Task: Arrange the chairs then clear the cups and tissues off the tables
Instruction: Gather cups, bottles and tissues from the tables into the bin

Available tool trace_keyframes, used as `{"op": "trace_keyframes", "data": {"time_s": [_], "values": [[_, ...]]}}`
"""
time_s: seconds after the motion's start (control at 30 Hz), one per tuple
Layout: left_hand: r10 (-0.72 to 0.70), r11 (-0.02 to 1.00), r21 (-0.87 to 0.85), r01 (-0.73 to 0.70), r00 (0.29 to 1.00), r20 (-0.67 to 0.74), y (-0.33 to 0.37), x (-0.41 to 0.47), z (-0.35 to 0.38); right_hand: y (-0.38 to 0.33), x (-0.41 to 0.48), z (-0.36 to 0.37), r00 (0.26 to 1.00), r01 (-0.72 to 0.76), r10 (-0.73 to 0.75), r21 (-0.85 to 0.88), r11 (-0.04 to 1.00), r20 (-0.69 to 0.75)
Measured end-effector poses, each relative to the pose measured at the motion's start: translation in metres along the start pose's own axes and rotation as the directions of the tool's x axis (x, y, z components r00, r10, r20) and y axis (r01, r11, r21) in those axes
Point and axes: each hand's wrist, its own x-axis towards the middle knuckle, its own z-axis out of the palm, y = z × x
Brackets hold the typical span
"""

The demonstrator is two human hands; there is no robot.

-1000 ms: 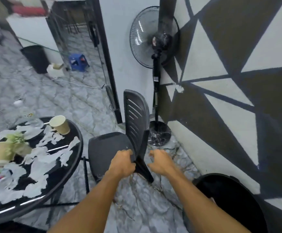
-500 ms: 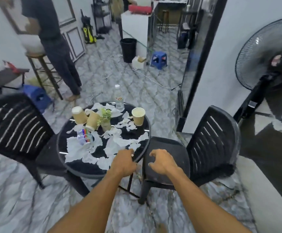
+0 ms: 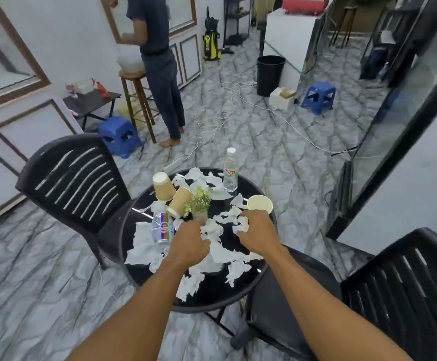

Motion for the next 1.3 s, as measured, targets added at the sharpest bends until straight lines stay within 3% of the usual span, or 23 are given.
{"op": "trace_keyframes", "data": {"time_s": [0.27,0.43,0.53,0.77,1.03,1.2,1.3], "values": [[-0.037,0.999,-0.036,0.035,0.998,-0.058,-0.016,0.077,-0.031,-0.015,0.092,0.012,0.999,0.029,-0.029,-0.001,1.000,0.021],[-0.087,0.995,-0.045,0.084,0.994,-0.073,-0.054,0.133,-0.054,-0.030,0.160,0.029,0.969,-0.083,0.132,0.224,0.971,-0.211],[-0.117,0.991,-0.067,0.117,0.993,0.002,-0.076,0.166,-0.059,-0.033,0.196,0.036,0.939,-0.183,0.260,0.310,0.933,-0.227],[-0.134,0.989,-0.040,0.141,0.980,0.144,-0.100,0.222,-0.051,-0.026,0.264,0.053,0.897,-0.265,0.372,0.386,0.884,-0.238],[-0.177,0.983,-0.001,0.185,0.940,0.293,-0.112,0.244,-0.036,-0.020,0.287,0.070,0.856,-0.290,0.448,0.478,0.829,-0.258],[-0.168,0.985,0.011,0.171,0.951,0.261,-0.106,0.240,-0.034,-0.026,0.281,0.058,0.862,-0.235,0.421,0.512,0.826,-0.283],[-0.128,0.990,-0.039,0.137,0.976,0.174,-0.095,0.240,-0.048,-0.034,0.273,0.041,0.865,-0.191,0.401,0.542,0.818,-0.302]]}}
